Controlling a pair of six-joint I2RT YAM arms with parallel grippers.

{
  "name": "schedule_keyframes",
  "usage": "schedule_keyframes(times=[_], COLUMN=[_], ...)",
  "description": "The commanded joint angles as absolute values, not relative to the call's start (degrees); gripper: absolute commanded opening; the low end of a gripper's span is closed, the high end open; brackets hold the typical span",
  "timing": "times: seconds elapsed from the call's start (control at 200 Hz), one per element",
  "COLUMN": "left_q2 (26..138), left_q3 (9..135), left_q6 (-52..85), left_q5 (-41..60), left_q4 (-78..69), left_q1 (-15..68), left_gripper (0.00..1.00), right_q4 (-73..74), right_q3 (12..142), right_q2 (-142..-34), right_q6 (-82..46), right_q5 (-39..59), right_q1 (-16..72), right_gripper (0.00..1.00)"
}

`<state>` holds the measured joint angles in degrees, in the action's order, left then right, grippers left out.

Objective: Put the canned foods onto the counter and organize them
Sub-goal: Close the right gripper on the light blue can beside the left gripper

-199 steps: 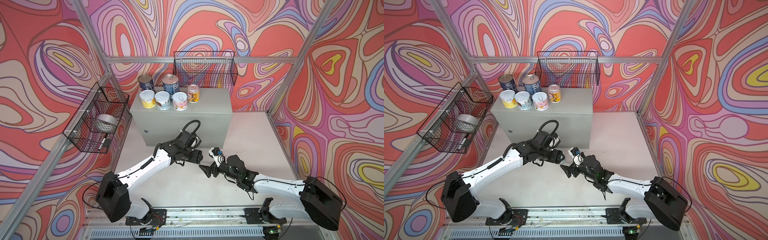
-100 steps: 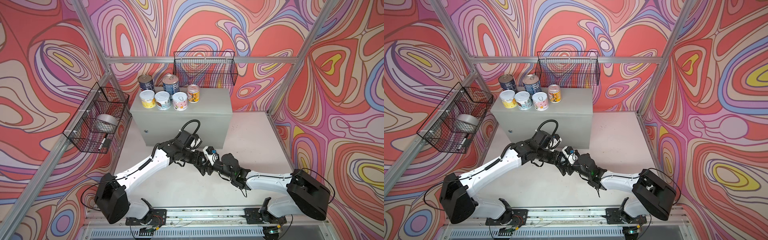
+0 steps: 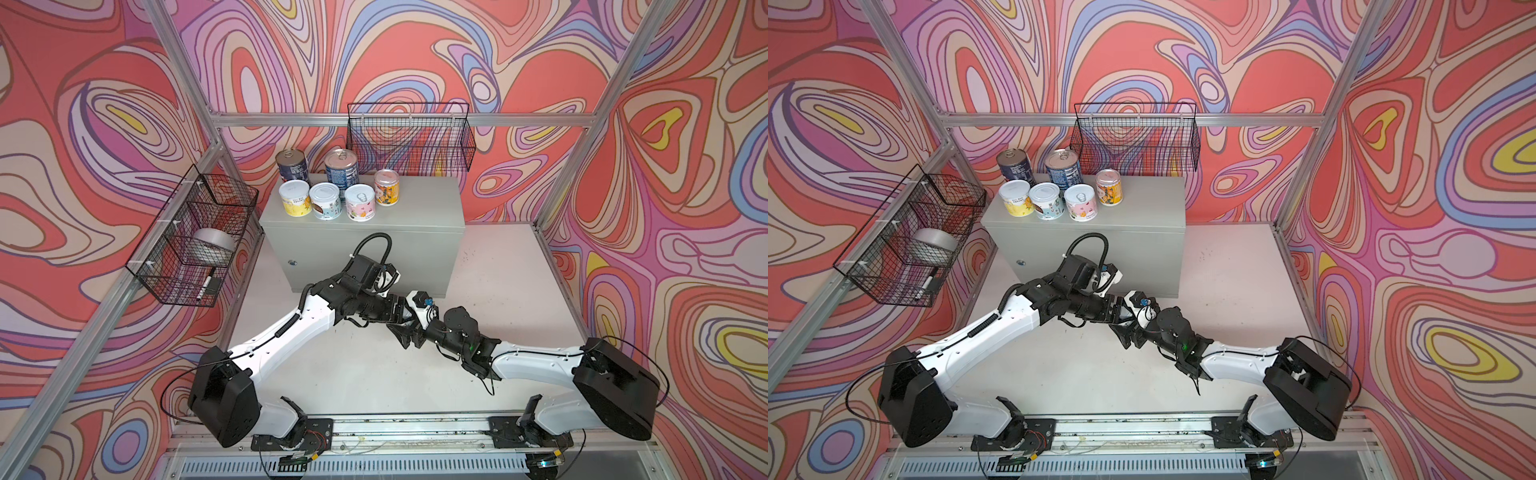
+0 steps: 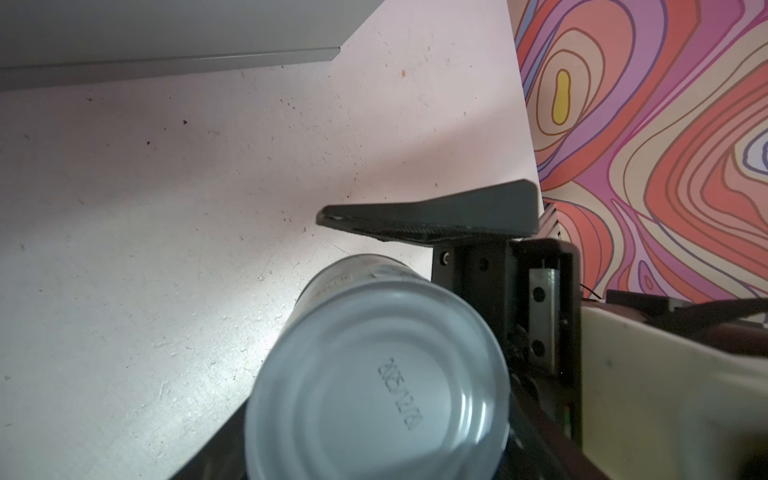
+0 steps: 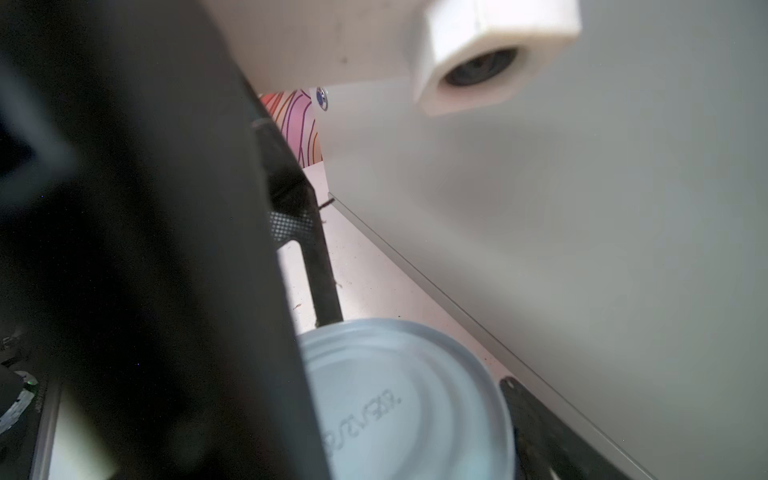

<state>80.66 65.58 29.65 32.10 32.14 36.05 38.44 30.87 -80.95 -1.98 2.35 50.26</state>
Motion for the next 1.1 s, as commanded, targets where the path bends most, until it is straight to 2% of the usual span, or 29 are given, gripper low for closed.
schedule_keyframes(times=[0.0,0.09,0.195,0.431,0.486,0.556,0.661,0.706,1.097], left_q2=[80.42,80.49,80.75,81.19,81.14,80.97,80.6,80.59,80.68], left_q3=[67.6,67.69,67.19,65.22,65.11,65.05,64.77,64.75,64.13], left_q6=[29.47,29.22,29.27,31.62,31.79,32.14,32.48,32.67,34.24], left_q5=[35.3,35.31,35.27,35.37,34.9,33.98,33.07,32.06,32.4], left_q4=[30.37,30.67,30.55,28.28,28.43,28.78,28.6,29.21,29.4], left_q1=[35.86,35.77,35.77,35.77,35.73,35.68,35.6,35.44,33.86], left_gripper=[0.43,0.43,0.43,0.47,0.54,0.72,0.88,1.0,1.0], right_q4=[38.49,38.67,38.58,39.82,40.58,40.51,40.34,40.05,39.55], right_q3=[30.91,30.59,30.6,30.5,30.13,30.01,29.71,29.76,29.29], right_q2=[-80.62,-79.94,-79.36,-79.15,-78.8,-78.35,-78.05,-77.99,-76.97], right_q6=[-0.98,-1.08,-1.35,-2.49,-2.77,-2.87,-2.79,-2.67,-2.67], right_q5=[0.77,0.71,0.49,0.48,0.31,0.18,0.39,0.35,0.4], right_q1=[50.56,50.54,50.61,50.57,50.56,50.6,50.57,50.57,50.58], right_gripper=[0.96,0.9,0.77,0.65,0.64,0.62,0.61,0.61,0.58])
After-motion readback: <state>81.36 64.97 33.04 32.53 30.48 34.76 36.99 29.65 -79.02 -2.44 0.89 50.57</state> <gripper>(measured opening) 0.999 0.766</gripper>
